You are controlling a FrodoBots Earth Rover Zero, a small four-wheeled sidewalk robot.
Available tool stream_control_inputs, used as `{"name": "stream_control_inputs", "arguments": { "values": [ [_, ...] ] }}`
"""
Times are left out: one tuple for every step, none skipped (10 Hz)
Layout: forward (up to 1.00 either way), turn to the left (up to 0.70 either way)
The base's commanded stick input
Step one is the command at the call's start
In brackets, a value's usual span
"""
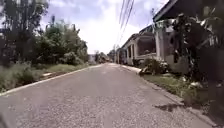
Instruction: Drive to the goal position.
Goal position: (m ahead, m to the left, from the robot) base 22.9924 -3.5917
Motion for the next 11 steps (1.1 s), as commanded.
{"name": "stream_control_inputs", "arguments": {
  "values": [
    [0.70, 0.00],
    [0.70, 0.00],
    [0.70, 0.00],
    [0.70, 0.00],
    [0.70, 0.00],
    [0.70, 0.00],
    [0.70, 0.00],
    [0.70, 0.00],
    [0.70, 0.00],
    [0.70, 0.00],
    [0.70, 0.00]
  ]
}}
